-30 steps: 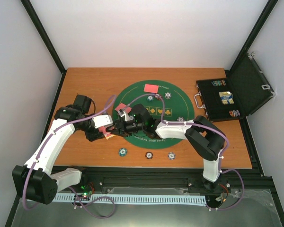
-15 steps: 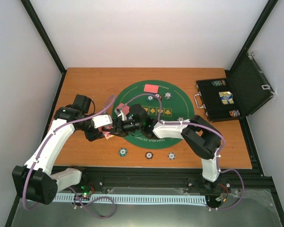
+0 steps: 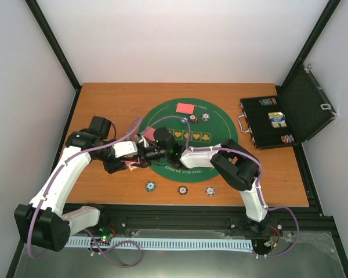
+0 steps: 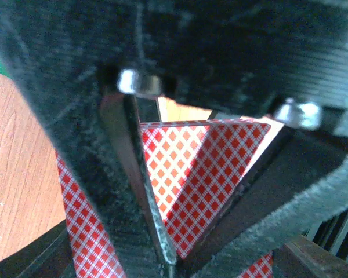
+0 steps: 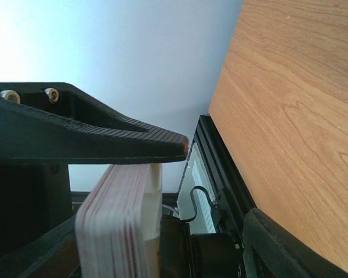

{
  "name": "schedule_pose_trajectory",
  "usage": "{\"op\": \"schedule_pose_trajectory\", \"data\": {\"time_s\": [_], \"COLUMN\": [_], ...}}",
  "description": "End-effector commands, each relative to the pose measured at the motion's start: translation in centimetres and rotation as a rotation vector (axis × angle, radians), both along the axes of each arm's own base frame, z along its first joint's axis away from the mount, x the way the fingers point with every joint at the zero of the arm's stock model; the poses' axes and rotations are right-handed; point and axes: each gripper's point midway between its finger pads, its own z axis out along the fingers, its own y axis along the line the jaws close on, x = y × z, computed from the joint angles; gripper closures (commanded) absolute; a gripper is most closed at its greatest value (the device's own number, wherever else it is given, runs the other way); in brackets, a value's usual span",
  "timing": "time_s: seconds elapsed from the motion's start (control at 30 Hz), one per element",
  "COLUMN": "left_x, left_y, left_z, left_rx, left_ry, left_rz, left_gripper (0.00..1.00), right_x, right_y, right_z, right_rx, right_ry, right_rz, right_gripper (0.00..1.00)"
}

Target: Distribute texas hold em gaming equipment

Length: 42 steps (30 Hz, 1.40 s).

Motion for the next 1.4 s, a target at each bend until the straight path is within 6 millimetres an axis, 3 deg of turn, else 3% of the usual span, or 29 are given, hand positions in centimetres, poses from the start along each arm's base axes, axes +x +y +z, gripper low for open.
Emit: {"op": "schedule_pose_trajectory", "data": {"time_s": [0.0,0.3,0.57,0.83,1.2,1.37], "left_x": [0.2,0.1,0.1,0.3,0.3,0.5], "left_y": [-0.3,0.0,-0.2,-0.1,0.2,0.3], "left_z": [1.3,1.3,1.6,1.4,0.4,0.4], "left_rx": [-0.02,-0.004,-0.018,-0.009,0.015,0.021], "left_ry": [-0.042,-0.061,-0.062,-0.061,-0.055,-0.055], "left_rz": [-0.024,-0.032,-0.033,-0.033,-0.032,-0.03], "left_gripper": [0.99,0.99,0.99,0.99,0.99,0.99], "right_x": [0.0,0.9,1.4,1.4,1.4,1.9], "right_y": [0.2,-2.7,-4.4,-4.5,-6.4,-8.2], "right_z": [-0.5,-3.9,-5.1,-3.8,-1.8,-1.3], "right_rx": [-0.003,-0.093,-0.145,-0.137,-0.164,-0.179], "right_ry": [-0.004,0.024,0.022,0.0,-0.05,-0.064], "right_rz": [0.022,-0.004,-0.022,-0.024,-0.05,-0.077], "right_gripper": [0.36,0.43,0.51,0.6,0.97,0.97]}}
